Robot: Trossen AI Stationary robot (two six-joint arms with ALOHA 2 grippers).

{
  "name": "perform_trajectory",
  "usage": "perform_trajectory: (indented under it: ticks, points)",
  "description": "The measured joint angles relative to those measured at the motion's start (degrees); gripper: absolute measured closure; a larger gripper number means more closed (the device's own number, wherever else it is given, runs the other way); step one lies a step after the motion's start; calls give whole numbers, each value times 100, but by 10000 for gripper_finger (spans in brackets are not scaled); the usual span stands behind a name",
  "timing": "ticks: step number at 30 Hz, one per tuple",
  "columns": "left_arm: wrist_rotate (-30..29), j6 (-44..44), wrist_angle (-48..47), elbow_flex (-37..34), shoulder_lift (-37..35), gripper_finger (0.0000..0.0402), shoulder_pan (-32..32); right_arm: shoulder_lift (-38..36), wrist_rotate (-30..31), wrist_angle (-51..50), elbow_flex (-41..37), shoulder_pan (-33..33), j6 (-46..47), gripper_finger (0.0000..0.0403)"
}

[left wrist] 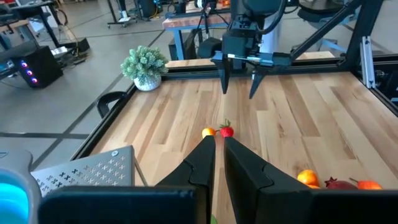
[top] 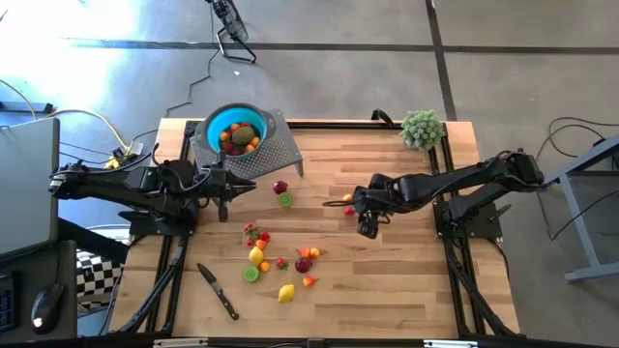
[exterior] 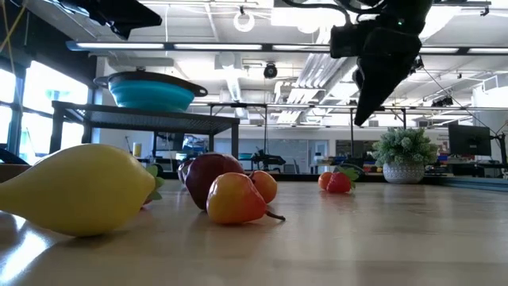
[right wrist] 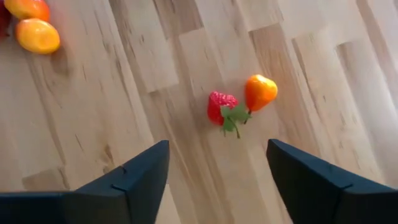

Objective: Pick & Place Fruit
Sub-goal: Put the red strawberry into the blue strainer bowl on the shelf

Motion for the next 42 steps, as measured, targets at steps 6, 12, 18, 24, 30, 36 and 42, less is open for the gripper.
perform_trajectory:
  ticks: [6,12,18,24,30,36,42]
  points:
    - [0,-4,-108,0,0,373,0,0,21,109,-247,-39,-53,167]
    - [0,-5,-159,0,0,373,0,0,50,641,-753,-61,-58,163]
    - [2,-7,-159,0,0,373,0,2,464,1411,-1302,-104,-99,166]
    - [2,-10,-159,0,0,373,0,2,478,2205,-1688,-202,-162,167]
    - [2,-10,-159,0,2,373,0,2,496,2657,-1956,-205,-158,167]
    - [2,-12,-159,0,2,373,2,4,557,3136,-2204,-205,-140,167]
    - [2,-23,-159,0,2,373,2,4,760,3219,-2273,-205,-140,167]
